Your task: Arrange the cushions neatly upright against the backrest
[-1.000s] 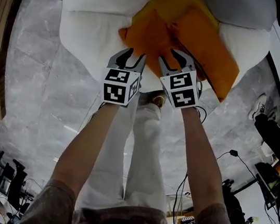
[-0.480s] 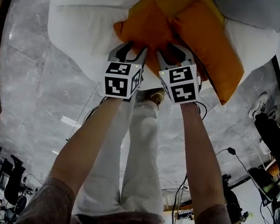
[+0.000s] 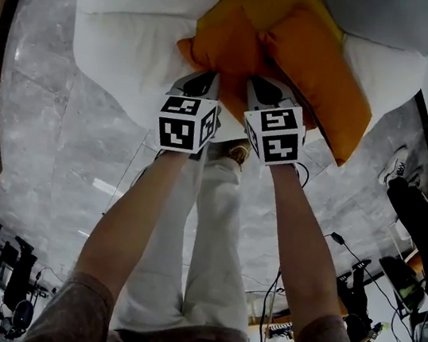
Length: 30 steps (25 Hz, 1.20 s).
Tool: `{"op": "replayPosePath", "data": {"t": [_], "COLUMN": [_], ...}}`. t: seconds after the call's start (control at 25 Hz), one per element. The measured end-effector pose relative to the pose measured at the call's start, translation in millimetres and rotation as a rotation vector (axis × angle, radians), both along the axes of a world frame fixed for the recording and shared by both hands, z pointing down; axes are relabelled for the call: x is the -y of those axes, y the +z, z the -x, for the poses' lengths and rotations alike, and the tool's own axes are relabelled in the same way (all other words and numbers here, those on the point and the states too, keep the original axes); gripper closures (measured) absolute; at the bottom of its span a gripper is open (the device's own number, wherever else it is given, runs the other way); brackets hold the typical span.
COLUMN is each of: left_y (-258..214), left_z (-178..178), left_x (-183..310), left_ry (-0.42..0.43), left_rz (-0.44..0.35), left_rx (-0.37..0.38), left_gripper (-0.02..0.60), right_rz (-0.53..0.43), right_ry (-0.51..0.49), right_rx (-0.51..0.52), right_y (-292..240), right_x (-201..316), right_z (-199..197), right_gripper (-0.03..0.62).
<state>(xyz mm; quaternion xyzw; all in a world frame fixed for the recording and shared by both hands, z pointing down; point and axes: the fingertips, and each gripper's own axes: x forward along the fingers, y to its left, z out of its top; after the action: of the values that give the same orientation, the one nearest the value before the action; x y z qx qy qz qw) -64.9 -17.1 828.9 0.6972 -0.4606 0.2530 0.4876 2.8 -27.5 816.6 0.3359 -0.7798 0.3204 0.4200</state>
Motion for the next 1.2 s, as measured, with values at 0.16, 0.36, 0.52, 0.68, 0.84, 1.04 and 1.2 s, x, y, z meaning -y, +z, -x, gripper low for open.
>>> {"op": "replayPosePath", "data": {"t": [0.16, 0.36, 0.52, 0.68, 0.84, 1.04, 1.2], "left_y": [-18, -59, -97, -128, -152, -179, -205], "left_z": [4, 13, 24, 41, 65, 76, 77], "left_x": [5, 14, 31, 62, 96, 132, 157], "left_ry": [0.003, 0.013, 0.039, 0.037, 0.020, 0.001, -0.015], "left_rz": [-0.015, -0.047, -0.097, -0.150, -0.200, -0.247, -0.285], "left_rx": [0.006, 0.040, 0.068, 0.083, 0.105, 0.134, 0.142], "left_gripper": [0.571, 0.571, 0.571, 0.571, 0.571, 0.571, 0.571], "right_rz": [-0.015, -0.022, -0.046, -0.100, -0.142, -0.172, -0.195], "right_ry": [0.035, 0.074, 0.096, 0.124, 0.129, 0.119, 0.116], "right_rx": [0.006, 0.033, 0.064, 0.103, 0.148, 0.185, 0.212], "right_y": [-13, -42, -71, -100, -121, -143, -164], "right_x": [3, 6, 18, 47, 78, 109, 131], "right_z": [1, 9, 21, 37, 61, 73, 75], "right_gripper": [0.568, 0.569, 0.571, 0.571, 0.570, 0.571, 0.569]}}
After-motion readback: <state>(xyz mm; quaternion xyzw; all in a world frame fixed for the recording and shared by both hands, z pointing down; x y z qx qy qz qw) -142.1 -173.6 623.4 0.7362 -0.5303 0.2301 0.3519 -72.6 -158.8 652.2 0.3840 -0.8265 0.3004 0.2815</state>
